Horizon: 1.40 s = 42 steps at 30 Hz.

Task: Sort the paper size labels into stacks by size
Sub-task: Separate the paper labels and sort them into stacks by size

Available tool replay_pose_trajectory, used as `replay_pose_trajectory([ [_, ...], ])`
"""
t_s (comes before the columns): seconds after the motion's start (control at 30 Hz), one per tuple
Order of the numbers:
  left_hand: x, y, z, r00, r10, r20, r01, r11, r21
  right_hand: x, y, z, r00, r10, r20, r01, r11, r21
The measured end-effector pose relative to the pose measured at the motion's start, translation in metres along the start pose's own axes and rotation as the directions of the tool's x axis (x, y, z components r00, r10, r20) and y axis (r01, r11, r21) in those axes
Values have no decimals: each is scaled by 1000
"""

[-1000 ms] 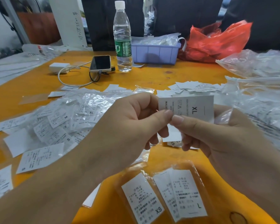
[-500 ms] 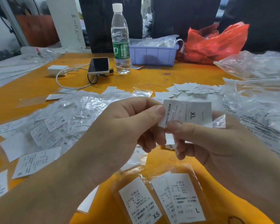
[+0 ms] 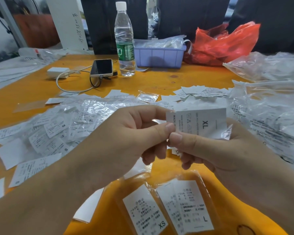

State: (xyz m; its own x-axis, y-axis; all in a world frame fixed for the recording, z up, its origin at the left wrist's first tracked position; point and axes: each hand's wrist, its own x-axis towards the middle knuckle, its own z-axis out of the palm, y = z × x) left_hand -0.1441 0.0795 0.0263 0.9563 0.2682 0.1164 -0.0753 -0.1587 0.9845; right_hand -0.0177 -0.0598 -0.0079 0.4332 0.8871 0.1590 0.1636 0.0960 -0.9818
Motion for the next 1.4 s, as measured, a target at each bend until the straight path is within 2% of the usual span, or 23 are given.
replay_pose_trajectory([
  [0.07, 0, 0, -1, 999, -22, 32, 23, 999, -26, 0, 1, 1, 999, 32, 19, -32, 999, -12],
  [0.2, 1, 3, -1, 1000, -1, -24, 0, 999, -44, 4, -1, 7, 997, 76, 33, -74, 996, -53],
  [0.37, 2, 3, -3, 994, 18, -105, -23, 999, -44, -4, -22, 3, 995, -77, -66, 80, 996, 44],
  [0.57, 2, 1, -5, 991, -45, -124, 34, 995, -91, -8, -29, 3, 983, -75, -170, 81, 996, 26],
  [0.67, 2, 1, -3, 993, -53, -105, 49, 998, -34, -9, -29, 3, 982, -84, -169, 82, 996, -20],
  [0.8, 2, -1, -1, 990, 24, -141, -6, 991, 130, -9, -29, 3, 982, -85, -169, 79, 996, -39],
  [0.93, 6, 0, -13, 984, -63, -169, 95, 977, 189, -6, -28, 0, 964, -72, -255, 68, 997, -24],
  [1.03, 9, -1, -33, 952, -86, -294, 188, 922, 340, -4, -27, -2, 945, -68, -318, 68, 998, -13],
  [1.13, 12, -2, -52, 869, -35, -493, 280, 857, 433, -5, -27, -2, 948, -71, -311, 66, 997, -28],
  [1.27, 14, -9, -64, 800, -27, -599, 496, 592, 636, -7, -28, -1, 950, -96, -299, 61, 990, -125],
  [1.33, 14, -10, -65, 785, 35, -619, 528, 487, 696, -8, -30, 0, 940, -128, -317, 65, 977, -203],
  [1.4, 13, -10, -63, 778, 127, -616, 515, 433, 740, -9, -31, 2, 929, -165, -331, 63, 953, -298],
])
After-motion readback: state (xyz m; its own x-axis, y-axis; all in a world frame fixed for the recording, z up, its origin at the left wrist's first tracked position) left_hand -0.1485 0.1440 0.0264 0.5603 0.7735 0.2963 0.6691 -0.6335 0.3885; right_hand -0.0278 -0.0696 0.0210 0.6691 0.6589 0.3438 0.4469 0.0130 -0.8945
